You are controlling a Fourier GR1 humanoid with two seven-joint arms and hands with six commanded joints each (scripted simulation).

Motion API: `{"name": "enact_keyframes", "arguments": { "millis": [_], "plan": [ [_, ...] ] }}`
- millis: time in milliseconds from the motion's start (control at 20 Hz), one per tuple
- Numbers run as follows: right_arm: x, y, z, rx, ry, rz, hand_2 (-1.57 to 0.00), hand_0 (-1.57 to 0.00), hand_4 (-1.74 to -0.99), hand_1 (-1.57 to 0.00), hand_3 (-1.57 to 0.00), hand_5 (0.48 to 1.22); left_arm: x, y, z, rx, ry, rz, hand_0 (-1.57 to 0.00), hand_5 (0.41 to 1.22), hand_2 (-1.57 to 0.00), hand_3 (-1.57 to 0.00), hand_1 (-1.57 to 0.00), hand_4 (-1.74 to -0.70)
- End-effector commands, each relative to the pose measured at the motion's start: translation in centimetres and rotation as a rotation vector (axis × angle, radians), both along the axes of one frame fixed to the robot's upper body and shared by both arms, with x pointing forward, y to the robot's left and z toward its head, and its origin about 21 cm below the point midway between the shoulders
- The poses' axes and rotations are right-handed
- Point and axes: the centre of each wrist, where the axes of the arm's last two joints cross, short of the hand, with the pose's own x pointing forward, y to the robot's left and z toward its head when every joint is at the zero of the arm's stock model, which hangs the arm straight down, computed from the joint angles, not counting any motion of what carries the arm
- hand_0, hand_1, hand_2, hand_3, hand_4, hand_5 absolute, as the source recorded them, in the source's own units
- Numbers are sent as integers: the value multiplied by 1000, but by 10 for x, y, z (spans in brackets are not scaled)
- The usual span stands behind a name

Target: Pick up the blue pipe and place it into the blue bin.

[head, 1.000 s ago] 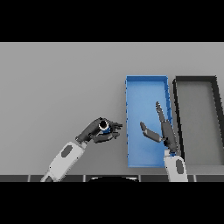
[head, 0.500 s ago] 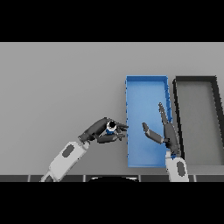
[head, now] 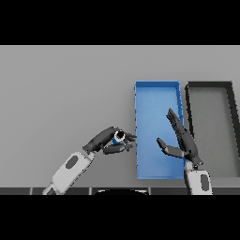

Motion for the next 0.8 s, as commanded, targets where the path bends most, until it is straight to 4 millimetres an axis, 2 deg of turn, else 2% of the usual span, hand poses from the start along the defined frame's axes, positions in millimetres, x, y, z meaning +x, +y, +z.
{"name": "enact_keyframes", "arguments": {
  "millis": [0,100,200,350,500,750],
  "plan": [
    [1,-2,11,1,13,60,1,1,-1256,1,1,558,-2,-3,0,1,-2,-2,-1571,1221,-1571,-1495,-1571,-1741],
    [4,3,36,-37,7,189,1,1,-1303,1,1,515,2,-2,3,2,-11,0,-1571,1221,-1571,-1493,-1571,-1741],
    [10,9,60,-77,3,288,1,1,-1319,1,1,501,3,-3,2,-1,-22,-2,-1571,1221,-1571,-1489,-1571,-1741],
    [17,30,80,-131,8,417,1,1,-1309,1,1,503,7,-1,3,5,-20,2,-1571,1221,-1571,-1486,-1571,-1741],
    [29,52,92,-211,-15,506,1,1,-1306,1,1,521,6,-1,4,7,-16,-14,-1571,1221,-1571,-1484,-1571,-1741],
    [42,88,97,-274,-7,621,1,1,-1232,1,1,531,3,-3,6,-31,-28,-42,-1571,1221,-1571,-1516,-1571,-1741]
  ]
}}
